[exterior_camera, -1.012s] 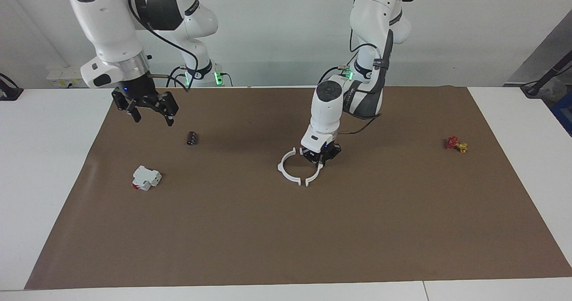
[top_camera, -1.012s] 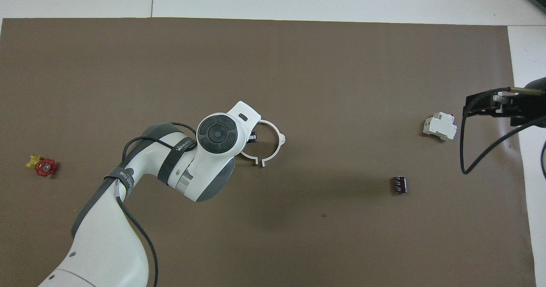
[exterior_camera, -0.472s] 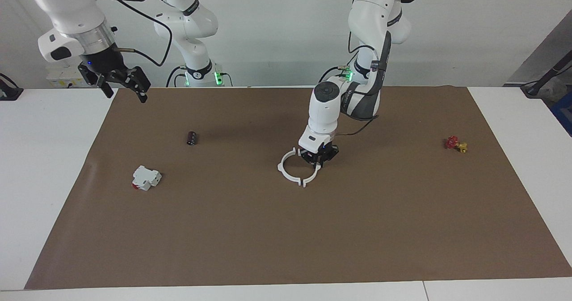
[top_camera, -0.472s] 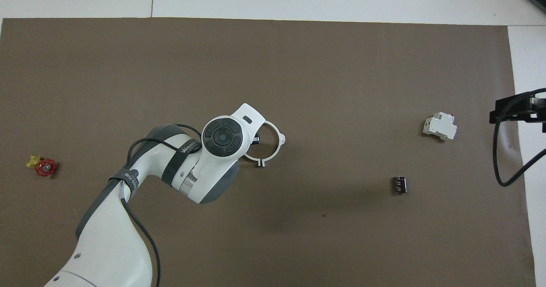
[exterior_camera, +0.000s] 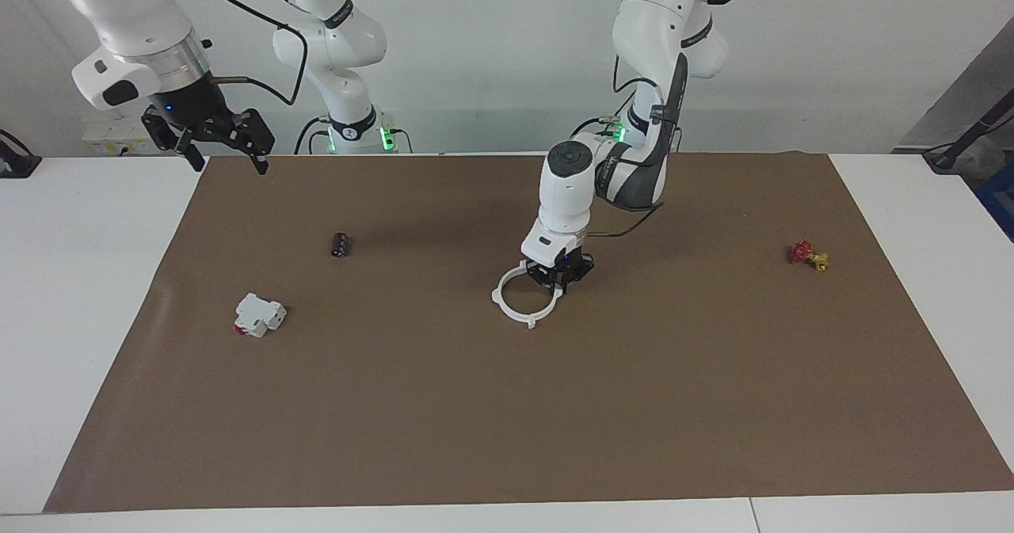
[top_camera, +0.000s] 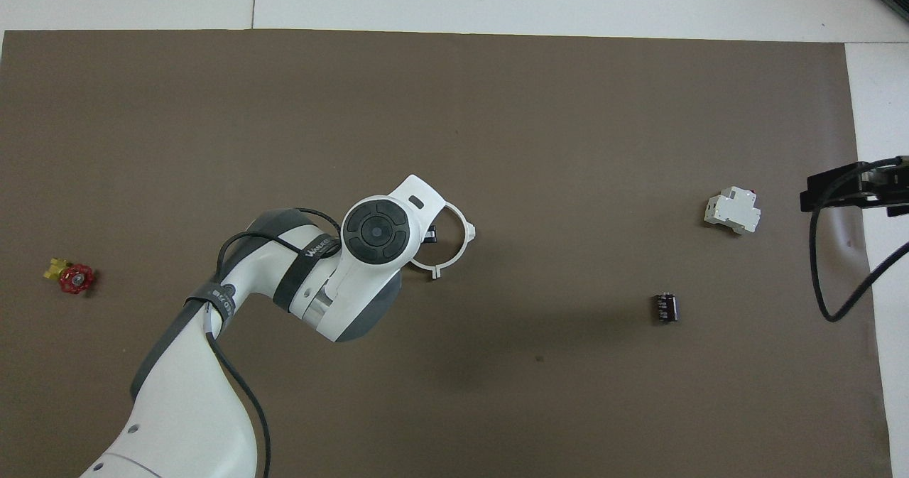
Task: Assemble drain pipe with both arms
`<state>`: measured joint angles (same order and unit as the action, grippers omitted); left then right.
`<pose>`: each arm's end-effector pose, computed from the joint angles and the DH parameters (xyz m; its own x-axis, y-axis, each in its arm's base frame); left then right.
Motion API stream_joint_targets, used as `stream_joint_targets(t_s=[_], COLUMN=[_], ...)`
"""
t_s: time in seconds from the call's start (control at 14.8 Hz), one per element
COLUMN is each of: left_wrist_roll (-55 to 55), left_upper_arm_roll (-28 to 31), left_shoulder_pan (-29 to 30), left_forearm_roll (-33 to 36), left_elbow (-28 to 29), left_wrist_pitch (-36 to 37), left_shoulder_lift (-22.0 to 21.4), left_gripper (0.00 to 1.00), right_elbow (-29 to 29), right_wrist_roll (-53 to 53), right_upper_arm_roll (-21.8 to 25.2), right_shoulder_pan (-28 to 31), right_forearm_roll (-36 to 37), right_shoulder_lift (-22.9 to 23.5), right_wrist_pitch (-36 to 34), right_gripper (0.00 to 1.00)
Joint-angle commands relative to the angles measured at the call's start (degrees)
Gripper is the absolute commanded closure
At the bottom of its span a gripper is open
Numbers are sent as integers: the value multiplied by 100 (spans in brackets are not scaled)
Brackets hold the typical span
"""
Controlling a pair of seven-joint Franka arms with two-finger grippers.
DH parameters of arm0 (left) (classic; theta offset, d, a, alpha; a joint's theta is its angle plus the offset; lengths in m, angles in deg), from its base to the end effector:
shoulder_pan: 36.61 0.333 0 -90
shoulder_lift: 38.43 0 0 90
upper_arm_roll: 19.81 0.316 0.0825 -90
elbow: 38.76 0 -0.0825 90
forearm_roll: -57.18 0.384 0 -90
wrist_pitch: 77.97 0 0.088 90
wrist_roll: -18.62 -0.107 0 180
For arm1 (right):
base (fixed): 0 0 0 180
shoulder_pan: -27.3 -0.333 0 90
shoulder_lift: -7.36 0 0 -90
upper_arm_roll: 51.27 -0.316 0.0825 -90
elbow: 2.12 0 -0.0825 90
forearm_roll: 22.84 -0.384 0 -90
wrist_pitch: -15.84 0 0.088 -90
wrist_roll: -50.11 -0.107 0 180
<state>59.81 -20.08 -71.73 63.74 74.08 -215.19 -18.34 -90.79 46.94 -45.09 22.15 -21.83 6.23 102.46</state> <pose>0.5054 -0.3577 0.3002 0.9940 0.0195 0.1078 0.0212 -0.9997 -0.0147 0.5425 -0.0124 0.6410 0.9971 -0.0742 -0.0153 -0.0740 -0.9971 0.0164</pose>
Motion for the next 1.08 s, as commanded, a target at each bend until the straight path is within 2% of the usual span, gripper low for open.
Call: stream_joint_targets(t_s=[0.0, 1.01], left_wrist_roll=[179, 275], left_upper_arm_roll=[62, 71], left_shoulder_pan=[-188, -83], left_forearm_roll=[117, 109], left_elbow=[45, -17], left_wrist_pitch=[125, -103], left_shoulder_lift=[39, 74], left_gripper=[100, 100], right_elbow=[-132, -159], right_wrist_roll=[71, 54], right_upper_arm_roll=[-47, -30], right_shoulder_pan=[-74, -66], right_forearm_roll=[74, -23], right_shoulder_lift=[-54, -98], right_wrist_pitch=[4, -5], right_gripper=[0, 0])
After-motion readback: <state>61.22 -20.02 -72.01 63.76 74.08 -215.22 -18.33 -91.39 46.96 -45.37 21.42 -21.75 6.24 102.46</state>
